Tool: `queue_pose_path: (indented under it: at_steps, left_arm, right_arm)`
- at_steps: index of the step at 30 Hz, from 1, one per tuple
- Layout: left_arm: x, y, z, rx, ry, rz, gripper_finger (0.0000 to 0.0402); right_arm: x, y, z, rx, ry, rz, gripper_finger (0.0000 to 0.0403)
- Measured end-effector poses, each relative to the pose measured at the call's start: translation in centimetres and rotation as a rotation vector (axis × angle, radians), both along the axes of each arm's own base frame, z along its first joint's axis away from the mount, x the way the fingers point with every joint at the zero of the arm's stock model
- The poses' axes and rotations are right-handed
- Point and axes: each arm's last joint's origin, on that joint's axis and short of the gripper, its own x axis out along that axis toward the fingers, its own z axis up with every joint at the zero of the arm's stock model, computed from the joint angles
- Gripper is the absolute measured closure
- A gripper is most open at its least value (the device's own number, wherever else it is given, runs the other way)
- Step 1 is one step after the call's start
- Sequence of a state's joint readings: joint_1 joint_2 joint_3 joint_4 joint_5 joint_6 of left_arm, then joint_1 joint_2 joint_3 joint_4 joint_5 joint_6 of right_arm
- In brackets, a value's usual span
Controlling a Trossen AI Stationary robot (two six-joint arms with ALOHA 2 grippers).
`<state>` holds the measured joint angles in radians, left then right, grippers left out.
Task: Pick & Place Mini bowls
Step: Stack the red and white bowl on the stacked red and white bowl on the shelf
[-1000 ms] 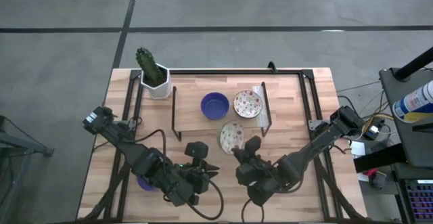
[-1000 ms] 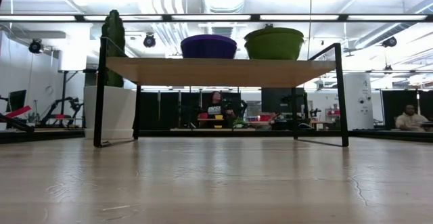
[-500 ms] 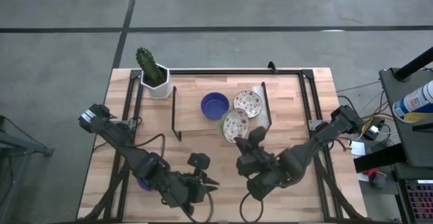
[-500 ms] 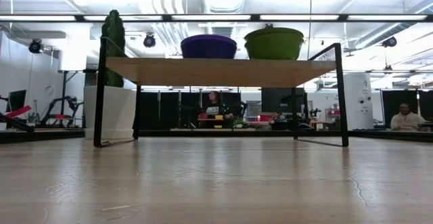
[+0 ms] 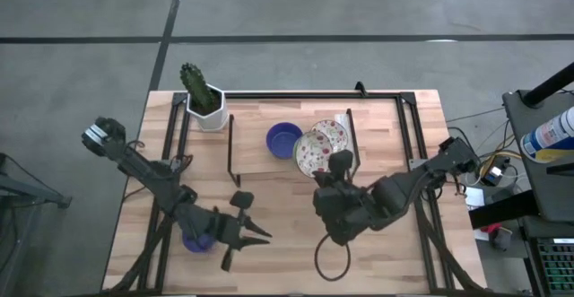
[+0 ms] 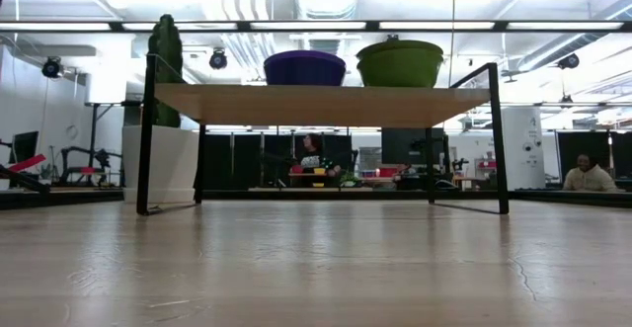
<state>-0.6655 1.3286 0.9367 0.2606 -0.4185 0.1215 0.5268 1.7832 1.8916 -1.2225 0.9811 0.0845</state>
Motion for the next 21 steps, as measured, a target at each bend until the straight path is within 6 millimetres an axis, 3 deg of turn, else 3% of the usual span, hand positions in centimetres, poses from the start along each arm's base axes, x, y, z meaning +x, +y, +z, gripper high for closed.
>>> queue_pose_path:
  at_steps: [8,17,21]
  left_arm:
    - [-1.9,1.5,-2.0,-0.063,-0.048,-0.007,0.0339]
    - [-2.3,1.3,-2.1,-0.082,-0.042,-0.043,0.0339]
    - [-2.3,1.2,-2.1,-0.089,-0.038,-0.049,0.0339]
  right_arm:
    - [0.1,-3.5,2.2,0.099,0.073,-0.059,0.0394]
    - [0.1,-8.5,1.6,0.157,0.262,-0.189,0.0394]
    - [0.3,-9.7,1.5,0.218,0.313,-0.192,0.0394]
